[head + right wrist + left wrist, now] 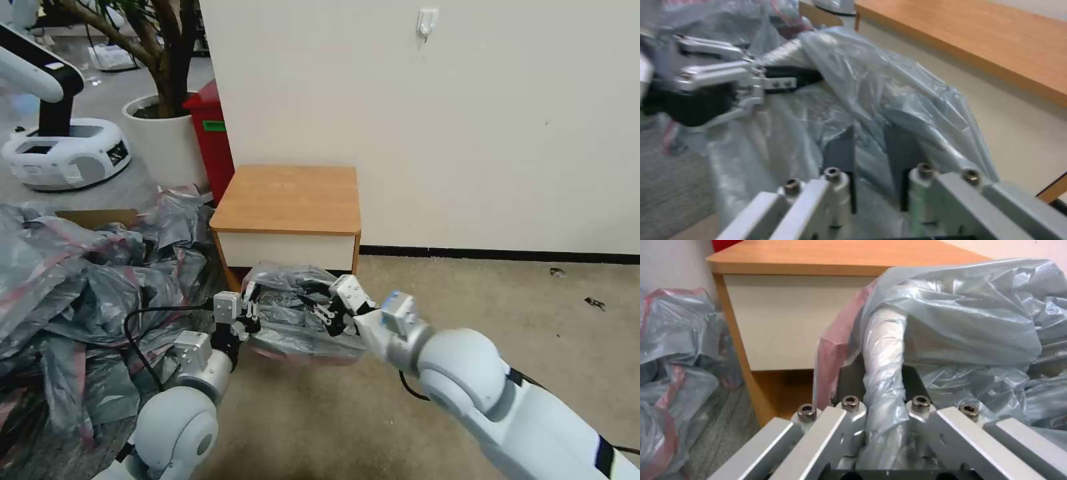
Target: Pick up the garbage bag from the table and place it over the trash can.
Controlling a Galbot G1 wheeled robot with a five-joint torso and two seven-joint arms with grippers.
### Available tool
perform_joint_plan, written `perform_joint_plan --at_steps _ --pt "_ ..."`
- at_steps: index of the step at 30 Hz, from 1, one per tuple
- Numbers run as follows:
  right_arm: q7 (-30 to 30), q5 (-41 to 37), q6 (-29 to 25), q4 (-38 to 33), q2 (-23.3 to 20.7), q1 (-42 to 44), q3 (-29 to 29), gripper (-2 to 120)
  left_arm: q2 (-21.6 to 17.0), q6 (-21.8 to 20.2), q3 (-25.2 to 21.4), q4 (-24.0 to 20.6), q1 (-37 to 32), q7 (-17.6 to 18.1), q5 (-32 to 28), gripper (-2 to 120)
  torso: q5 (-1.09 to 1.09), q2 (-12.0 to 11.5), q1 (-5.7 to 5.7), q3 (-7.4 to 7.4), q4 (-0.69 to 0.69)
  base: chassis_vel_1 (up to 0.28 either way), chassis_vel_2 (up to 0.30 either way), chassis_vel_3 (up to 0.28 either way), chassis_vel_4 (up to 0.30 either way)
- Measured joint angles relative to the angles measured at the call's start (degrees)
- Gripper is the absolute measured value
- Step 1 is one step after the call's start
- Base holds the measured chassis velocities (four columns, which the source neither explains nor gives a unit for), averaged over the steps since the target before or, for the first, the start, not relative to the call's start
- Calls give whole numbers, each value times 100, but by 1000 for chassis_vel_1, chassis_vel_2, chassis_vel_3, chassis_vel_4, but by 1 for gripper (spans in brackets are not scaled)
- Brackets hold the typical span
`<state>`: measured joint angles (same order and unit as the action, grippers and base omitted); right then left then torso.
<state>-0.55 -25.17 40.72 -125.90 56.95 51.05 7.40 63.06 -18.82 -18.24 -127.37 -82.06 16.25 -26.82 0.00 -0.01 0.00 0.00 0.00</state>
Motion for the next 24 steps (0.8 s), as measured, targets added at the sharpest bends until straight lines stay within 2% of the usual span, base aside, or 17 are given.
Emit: perform_joint_plan --at_steps 3,5,7,11,14,16,19,24 --pt "157 -167 19 291 11 -331 303 0 7 0 12 -47 23 -32 15 5 0 0 0 0 0 0 0 0 0" --pt "171 -196 19 316 10 -355 332 0 8 0 13 -52 25 -35 16 5 0 0 0 0 0 0 0 0 0" --pt "434 -635 19 602 -39 -668 744 0 10 -1 22 -61 55 -54 24 5 0 0 0 0 0 0 0 0 0" --pt "604 -823 18 842 -66 -982 1114 0 19 -2 27 -61 85 -117 138 5 0 0 0 0 0 0 0 0 0" --pt "1040 -1235 16 1082 -33 -1344 1521 0 42 58 63 -50 96 -261 397 5 0 0 0 0 0 0 0 0 0" --pt "1040 -1235 16 1082 -33 -1344 1521 0 42 59 65 -51 96 -264 402 5 0 0 0 0 0 0 0 0 0" --pt "1597 -1662 11 1331 6 -1713 1948 0 44 74 142 -50 128 -338 508 5 0 0 0 0 0 0 0 0 0" --pt "1959 -1782 5 1637 41 -2141 2352 0 86 73 259 -54 208 -381 552 5 0 0 0 0 1 0 0 0 0"
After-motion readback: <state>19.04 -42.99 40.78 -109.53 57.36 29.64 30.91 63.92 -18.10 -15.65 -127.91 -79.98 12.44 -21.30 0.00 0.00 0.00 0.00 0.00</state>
